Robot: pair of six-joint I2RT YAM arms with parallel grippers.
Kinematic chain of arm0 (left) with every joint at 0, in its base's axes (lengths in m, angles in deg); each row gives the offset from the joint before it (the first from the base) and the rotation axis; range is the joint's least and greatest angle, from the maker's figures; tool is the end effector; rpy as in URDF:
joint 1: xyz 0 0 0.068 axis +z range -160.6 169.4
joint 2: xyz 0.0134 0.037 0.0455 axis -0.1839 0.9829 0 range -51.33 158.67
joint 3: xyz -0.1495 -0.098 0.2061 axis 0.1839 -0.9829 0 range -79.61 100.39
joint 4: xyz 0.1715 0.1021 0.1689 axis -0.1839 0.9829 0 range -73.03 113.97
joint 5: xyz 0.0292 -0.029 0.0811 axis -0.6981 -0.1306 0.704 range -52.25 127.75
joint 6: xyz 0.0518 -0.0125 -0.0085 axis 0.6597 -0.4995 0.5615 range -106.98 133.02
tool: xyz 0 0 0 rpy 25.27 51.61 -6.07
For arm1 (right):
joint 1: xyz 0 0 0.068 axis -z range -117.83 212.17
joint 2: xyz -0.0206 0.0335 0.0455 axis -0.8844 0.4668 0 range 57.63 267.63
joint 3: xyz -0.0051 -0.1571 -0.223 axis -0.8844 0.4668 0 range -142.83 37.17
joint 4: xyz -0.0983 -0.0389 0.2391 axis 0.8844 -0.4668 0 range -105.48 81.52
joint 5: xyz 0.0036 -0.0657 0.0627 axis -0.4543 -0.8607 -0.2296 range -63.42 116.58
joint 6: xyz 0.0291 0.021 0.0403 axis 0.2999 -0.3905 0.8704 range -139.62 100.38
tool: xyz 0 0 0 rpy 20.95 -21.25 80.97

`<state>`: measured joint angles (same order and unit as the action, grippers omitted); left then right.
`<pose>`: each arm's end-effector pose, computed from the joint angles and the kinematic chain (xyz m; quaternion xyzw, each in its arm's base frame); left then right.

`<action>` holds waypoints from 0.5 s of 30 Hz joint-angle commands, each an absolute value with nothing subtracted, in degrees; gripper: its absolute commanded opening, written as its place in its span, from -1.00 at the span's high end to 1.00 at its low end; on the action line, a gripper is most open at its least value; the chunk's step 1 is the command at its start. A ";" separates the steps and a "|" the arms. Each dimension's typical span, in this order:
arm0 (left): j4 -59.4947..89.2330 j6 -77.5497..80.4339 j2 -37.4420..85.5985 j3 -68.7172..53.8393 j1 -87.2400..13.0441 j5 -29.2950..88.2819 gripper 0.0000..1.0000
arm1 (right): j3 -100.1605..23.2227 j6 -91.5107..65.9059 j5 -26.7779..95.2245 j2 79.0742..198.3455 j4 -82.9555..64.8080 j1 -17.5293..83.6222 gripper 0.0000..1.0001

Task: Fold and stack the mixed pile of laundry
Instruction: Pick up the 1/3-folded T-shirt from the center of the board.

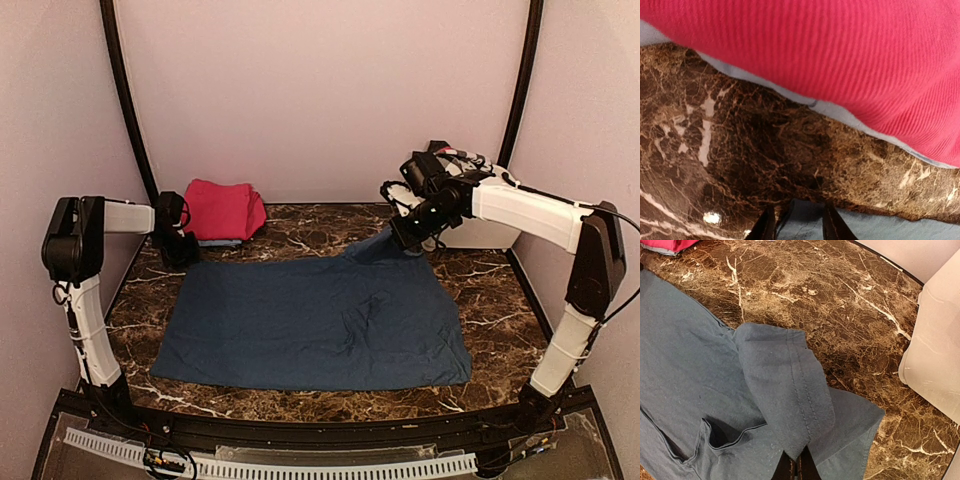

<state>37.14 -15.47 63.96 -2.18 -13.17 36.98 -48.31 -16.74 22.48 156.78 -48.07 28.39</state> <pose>0.4206 -0.0194 0.1561 -0.2137 0.9372 -0.0800 0.2636 0.3170 0.2090 0.2868 -0.2418 0.9172 0.0667 0.3096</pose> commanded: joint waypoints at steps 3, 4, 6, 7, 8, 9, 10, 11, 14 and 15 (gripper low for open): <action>40.43 -13.36 65.74 0.06 -13.67 40.81 0.44 | -48.18 -16.06 22.41 155.85 -48.19 27.90 1.00; 40.43 -13.27 65.98 0.25 -13.67 41.13 0.46 | -48.18 -16.00 22.41 155.87 -48.20 27.91 1.00; 40.75 -13.06 66.31 0.85 -13.69 41.59 0.47 | -48.24 -15.96 22.61 155.97 -48.21 27.90 1.00; 40.85 -12.86 66.42 1.01 -13.68 41.78 0.47 | -48.26 -15.93 22.69 156.02 -48.28 27.90 1.00; 40.91 -12.75 66.77 1.39 -13.68 41.99 0.47 | -48.26 -15.93 22.73 156.05 -48.25 27.94 1.00; 41.24 -12.63 66.96 1.92 -13.74 41.94 0.48 | -48.26 -15.95 22.67 156.06 -48.29 27.95 1.00; 41.54 -12.59 67.39 2.20 -13.71 41.66 0.51 | -48.26 -15.85 22.67 156.03 -48.29 27.90 1.00; 41.99 -12.59 67.49 2.48 -13.75 41.52 0.53 | -48.26 -15.84 22.70 156.06 -48.31 27.90 1.00; 42.18 -12.33 67.60 2.56 -13.78 41.26 0.67 | -48.11 -15.76 22.66 156.07 -48.29 27.90 1.00; 42.26 -12.30 67.57 2.63 -13.81 41.33 0.71 | -48.09 -15.76 22.54 156.04 -48.31 27.90 1.00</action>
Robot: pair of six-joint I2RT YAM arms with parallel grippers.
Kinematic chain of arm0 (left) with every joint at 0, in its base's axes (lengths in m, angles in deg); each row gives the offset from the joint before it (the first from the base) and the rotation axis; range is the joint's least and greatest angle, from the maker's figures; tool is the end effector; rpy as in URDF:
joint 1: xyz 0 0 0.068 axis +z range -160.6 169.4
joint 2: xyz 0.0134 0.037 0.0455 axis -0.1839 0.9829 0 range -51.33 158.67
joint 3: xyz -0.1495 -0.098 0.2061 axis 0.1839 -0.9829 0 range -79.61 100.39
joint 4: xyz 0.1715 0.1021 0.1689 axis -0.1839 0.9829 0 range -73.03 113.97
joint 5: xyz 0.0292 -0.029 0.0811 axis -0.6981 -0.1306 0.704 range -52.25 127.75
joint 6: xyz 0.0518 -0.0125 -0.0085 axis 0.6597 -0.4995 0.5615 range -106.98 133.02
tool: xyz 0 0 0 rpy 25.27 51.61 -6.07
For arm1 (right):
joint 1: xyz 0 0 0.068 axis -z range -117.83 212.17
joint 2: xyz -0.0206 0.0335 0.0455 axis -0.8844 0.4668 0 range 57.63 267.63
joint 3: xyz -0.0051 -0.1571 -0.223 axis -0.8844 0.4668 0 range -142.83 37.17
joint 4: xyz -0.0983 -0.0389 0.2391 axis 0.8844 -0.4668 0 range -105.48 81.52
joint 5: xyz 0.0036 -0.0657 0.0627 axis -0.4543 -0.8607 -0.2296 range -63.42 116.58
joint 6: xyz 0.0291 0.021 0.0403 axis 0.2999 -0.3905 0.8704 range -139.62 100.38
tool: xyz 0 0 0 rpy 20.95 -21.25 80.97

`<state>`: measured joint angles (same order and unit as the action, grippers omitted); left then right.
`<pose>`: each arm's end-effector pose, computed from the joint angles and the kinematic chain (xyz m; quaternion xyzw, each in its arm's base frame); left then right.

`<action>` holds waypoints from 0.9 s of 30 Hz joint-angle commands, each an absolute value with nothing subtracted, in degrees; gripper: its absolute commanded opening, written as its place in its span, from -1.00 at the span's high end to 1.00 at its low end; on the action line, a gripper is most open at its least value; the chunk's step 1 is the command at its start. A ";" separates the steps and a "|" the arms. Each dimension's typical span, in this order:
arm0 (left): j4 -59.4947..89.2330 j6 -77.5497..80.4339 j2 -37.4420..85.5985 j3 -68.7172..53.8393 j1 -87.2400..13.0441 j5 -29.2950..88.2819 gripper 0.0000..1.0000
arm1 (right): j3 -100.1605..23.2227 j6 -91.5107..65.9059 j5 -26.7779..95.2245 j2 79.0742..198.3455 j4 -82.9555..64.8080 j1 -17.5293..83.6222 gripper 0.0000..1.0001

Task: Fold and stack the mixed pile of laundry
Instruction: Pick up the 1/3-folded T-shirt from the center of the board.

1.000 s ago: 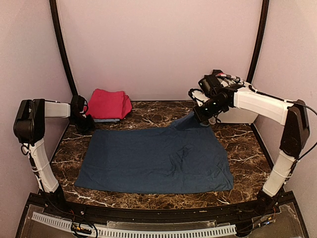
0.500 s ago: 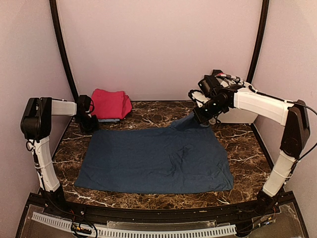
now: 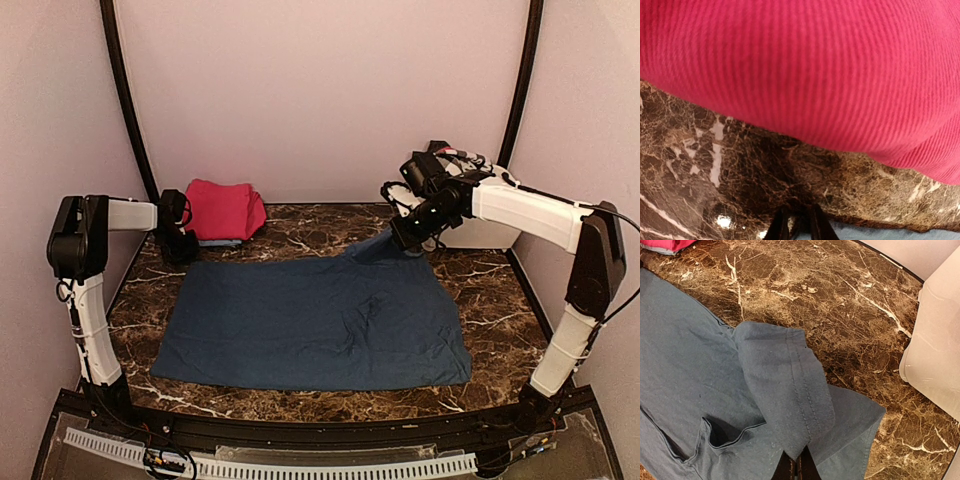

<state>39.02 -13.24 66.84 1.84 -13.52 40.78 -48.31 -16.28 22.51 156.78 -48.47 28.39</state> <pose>0.4332 -0.0202 0.1541 -0.2017 0.9414 -0.0432 0.2668 0.3165 0.2086 0.2863 -0.2386 0.9192 0.0671 0.3061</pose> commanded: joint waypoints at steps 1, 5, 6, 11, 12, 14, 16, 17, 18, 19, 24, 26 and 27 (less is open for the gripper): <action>42.18 -12.30 67.54 2.60 -13.84 41.30 0.79 | -48.17 -15.75 22.47 155.96 -48.45 27.90 1.00; 40.49 -12.65 66.34 1.48 -14.02 40.51 0.99 | -48.35 -15.84 21.80 155.54 -48.79 27.90 1.00; 40.03 -12.69 65.93 1.20 -14.02 40.42 1.00 | -48.40 -15.90 21.43 155.40 -48.88 27.90 1.00; 39.38 -12.60 64.46 0.45 -13.99 41.16 1.00 | -48.26 -15.93 21.66 155.51 -48.82 27.90 1.00; 39.16 -12.62 63.66 0.23 -14.01 41.62 1.00 | -48.26 -15.93 21.75 155.54 -48.82 27.90 1.00; 38.28 -12.57 62.24 -0.51 -13.99 41.73 1.00 | -48.26 -15.94 21.92 155.50 -48.75 27.94 1.00; 37.59 -12.70 60.81 -1.16 -14.01 41.64 1.00 | -48.26 -15.84 21.93 155.46 -48.81 27.90 1.00; 36.96 -12.72 59.94 -1.64 -13.98 41.21 1.00 | -48.33 -15.84 21.86 155.41 -48.87 27.90 1.00; 36.72 -12.77 59.50 -1.82 -14.01 40.98 1.00 | -48.42 -15.84 21.84 155.28 -48.95 27.92 1.00; 36.39 -12.87 58.75 -2.11 -14.02 40.69 1.00 | -48.50 -15.84 21.79 155.19 -48.99 27.90 1.00; 35.37 -13.10 56.22 -3.50 -14.07 41.05 1.00 | -48.70 -15.75 21.70 154.50 -49.30 27.91 1.00; 35.29 -13.20 55.28 -3.92 -14.10 41.01 1.00 | -48.79 -15.59 21.84 154.19 -49.48 27.90 1.00; 35.32 -13.23 54.87 -4.22 -14.06 40.83 1.00 | -48.79 -15.51 21.95 153.99 -49.58 27.90 1.00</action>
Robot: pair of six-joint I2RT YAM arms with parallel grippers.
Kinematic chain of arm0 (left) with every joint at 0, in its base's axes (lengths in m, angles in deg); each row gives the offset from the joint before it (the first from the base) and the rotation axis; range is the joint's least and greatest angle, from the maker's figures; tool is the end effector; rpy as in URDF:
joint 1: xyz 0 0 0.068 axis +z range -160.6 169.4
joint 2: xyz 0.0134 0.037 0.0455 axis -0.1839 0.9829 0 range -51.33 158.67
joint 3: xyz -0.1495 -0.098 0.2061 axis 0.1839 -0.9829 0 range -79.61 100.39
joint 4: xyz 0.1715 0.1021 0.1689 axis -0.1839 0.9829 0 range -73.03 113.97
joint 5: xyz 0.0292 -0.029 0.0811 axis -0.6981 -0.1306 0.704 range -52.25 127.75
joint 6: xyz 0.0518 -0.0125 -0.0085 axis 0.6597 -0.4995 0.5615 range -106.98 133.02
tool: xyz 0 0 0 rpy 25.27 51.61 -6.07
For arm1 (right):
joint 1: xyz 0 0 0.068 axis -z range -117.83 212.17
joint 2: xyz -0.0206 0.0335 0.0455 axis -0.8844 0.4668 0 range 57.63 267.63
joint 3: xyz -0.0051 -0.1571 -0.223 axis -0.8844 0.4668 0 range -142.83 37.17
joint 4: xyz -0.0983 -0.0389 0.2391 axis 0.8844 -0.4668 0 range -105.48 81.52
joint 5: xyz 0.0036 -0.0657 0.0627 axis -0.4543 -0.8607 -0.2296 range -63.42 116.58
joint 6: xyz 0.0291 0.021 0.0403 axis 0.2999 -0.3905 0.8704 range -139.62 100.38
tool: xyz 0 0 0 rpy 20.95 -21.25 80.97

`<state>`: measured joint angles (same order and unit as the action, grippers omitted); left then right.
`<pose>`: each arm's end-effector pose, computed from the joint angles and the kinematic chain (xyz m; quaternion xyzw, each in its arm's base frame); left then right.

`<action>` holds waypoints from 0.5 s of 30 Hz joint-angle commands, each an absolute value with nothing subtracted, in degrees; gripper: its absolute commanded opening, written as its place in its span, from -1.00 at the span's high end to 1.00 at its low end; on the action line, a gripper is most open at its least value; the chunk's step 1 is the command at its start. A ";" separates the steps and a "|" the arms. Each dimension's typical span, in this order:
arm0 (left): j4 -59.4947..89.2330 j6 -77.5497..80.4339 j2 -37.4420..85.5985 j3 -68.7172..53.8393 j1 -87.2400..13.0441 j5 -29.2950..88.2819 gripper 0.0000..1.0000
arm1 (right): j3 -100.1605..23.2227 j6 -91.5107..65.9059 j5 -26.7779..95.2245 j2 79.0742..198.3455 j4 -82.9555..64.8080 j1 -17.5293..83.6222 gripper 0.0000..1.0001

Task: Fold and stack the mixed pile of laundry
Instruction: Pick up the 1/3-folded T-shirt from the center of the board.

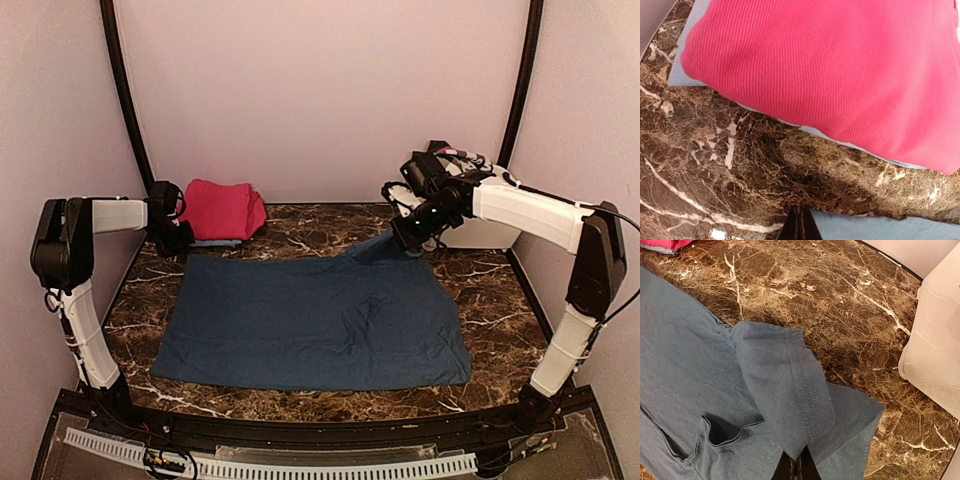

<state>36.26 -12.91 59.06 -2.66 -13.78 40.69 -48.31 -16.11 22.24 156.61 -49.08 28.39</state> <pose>0.4153 -0.0212 0.1887 -0.1948 0.9270 -0.0568 0.3153 0.3153 0.2077 0.2867 -0.2370 0.9207 0.0642 0.3033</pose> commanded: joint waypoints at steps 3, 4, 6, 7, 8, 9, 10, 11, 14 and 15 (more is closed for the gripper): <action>35.32 -13.61 53.99 -5.04 -14.06 40.44 1.00 | -48.79 -15.25 22.16 153.26 -50.08 27.90 1.00; 35.33 -13.70 53.51 -5.28 -14.09 40.23 1.00 | -48.79 -15.10 22.25 152.91 -50.32 27.90 1.00; 35.26 -14.00 52.47 -6.28 -14.13 40.14 1.00 | -48.60 -14.90 22.58 151.91 -50.78 27.84 1.00; 35.10 -14.24 52.12 -7.29 -14.23 40.13 1.00 | -48.48 -14.87 22.62 151.45 -50.96 27.81 1.00; 34.91 -14.32 51.39 -7.81 -14.26 40.09 1.00 | -47.98 -14.79 22.74 150.94 -50.97 27.85 1.00; 34.22 -14.23 50.95 -8.81 -14.33 39.92 1.00 | -47.54 -14.83 22.80 150.60 -50.93 27.81 1.00; 33.82 -14.09 50.92 -9.19 -14.35 39.89 1.00 | -47.07 -14.87 22.84 150.39 -50.93 27.82 1.00; 33.51 -13.84 51.16 -9.49 -14.31 40.05 1.00 | -46.73 -14.93 22.88 150.35 -50.89 27.81 1.00; 34.95 -13.71 52.69 -8.16 -14.35 40.01 0.82 | -46.16 -14.89 23.26 150.68 -50.72 27.81 1.00; 35.40 -13.83 53.76 -7.43 -14.32 39.84 0.72 | -46.08 -14.81 23.38 150.70 -50.73 27.81 1.00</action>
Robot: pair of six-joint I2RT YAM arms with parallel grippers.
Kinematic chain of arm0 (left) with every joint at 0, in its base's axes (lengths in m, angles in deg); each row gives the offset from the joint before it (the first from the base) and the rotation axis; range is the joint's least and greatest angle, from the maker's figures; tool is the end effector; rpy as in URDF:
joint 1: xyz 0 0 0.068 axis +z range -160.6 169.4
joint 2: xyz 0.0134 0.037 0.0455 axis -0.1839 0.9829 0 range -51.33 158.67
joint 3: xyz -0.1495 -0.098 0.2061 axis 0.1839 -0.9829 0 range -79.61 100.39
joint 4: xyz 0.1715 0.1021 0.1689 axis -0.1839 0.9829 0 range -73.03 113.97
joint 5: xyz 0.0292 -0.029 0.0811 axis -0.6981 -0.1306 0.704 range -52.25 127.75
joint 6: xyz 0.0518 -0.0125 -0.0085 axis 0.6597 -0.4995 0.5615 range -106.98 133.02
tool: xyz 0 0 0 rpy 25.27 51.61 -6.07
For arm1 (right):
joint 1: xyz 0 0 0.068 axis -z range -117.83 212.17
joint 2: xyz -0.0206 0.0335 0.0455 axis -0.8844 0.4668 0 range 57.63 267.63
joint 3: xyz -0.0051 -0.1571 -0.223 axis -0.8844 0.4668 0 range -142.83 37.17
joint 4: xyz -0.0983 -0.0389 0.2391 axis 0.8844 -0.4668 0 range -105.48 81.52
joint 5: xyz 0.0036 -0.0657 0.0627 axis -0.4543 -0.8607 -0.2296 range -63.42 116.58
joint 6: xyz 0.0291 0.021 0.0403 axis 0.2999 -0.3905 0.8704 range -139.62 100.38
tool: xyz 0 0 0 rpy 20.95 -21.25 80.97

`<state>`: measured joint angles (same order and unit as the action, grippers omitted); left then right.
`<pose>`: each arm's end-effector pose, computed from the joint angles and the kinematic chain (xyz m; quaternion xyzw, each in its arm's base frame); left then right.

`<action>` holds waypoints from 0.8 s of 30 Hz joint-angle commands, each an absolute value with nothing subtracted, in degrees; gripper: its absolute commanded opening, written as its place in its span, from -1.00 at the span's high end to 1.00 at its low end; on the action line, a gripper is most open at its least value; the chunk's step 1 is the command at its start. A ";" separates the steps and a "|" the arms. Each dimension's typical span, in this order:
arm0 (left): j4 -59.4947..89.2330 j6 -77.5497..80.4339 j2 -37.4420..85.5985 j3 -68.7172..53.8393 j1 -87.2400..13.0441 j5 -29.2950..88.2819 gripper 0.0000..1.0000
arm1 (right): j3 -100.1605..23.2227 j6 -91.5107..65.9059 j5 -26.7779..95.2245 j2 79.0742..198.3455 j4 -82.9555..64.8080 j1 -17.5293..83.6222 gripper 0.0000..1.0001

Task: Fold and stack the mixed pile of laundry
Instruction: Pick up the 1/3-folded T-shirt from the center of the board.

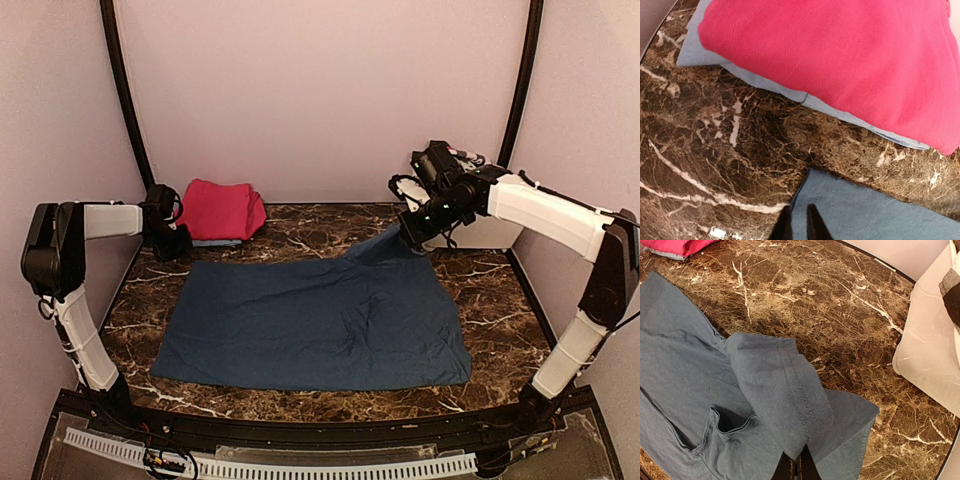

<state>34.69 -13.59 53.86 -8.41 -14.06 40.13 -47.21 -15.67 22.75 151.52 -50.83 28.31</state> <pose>0.3931 -0.0223 0.1950 -0.1961 0.9239 -0.0661 0.3218 0.2978 0.1969 0.3094 -0.2333 0.9154 0.0758 0.3191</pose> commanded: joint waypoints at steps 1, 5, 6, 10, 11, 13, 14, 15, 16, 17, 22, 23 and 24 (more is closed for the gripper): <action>35.41 -13.94 54.26 -7.22 -14.32 39.81 0.67 | -46.00 -14.72 23.58 150.70 -50.53 27.81 1.00; 35.46 -14.19 57.50 -5.45 -14.30 39.85 0.54 | -45.89 -14.59 23.61 150.62 -50.23 27.83 1.00; 35.70 -14.15 58.54 -4.73 -14.34 39.88 0.51 | -45.94 -14.60 23.63 150.69 -50.23 27.81 1.00; 35.68 -13.60 61.17 -2.89 -14.36 39.38 0.48 | -46.23 -14.65 23.58 151.17 -50.44 27.81 1.00; 35.62 -13.48 61.56 -2.42 -14.31 39.31 0.48 | -46.29 -14.69 23.55 151.22 -50.45 27.82 1.00; 35.85 -13.30 62.42 -1.83 -14.31 39.20 0.49 | -46.40 -14.78 23.43 151.31 -50.49 27.82 1.00; 35.90 -13.28 62.82 -1.70 -14.30 39.04 0.49 | -46.46 -14.78 23.35 151.41 -50.54 27.81 1.00; 35.92 -13.31 62.96 -1.55 -14.36 38.88 0.50 | -46.50 -14.78 23.31 151.46 -50.57 27.81 1.00; 35.94 -13.33 63.29 -1.56 -14.37 38.56 0.50 | -46.51 -14.78 23.32 151.54 -50.50 27.87 1.00; 35.93 -13.38 63.57 -1.60 -14.38 38.53 0.51 | -46.51 -14.78 23.30 151.69 -50.43 27.83 1.00; 35.33 -13.15 64.90 -1.54 -14.33 38.30 0.52 | -46.67 -14.69 23.46 152.09 -50.32 27.84 1.00; 35.27 -13.10 65.33 -1.23 -14.35 38.04 0.52 | -46.76 -14.70 23.45 152.14 -50.31 27.83 1.00; 35.31 -13.04 65.54 -1.09 -14.35 37.99 0.52 | -46.77 -14.76 23.44 152.17 -50.31 27.81 1.00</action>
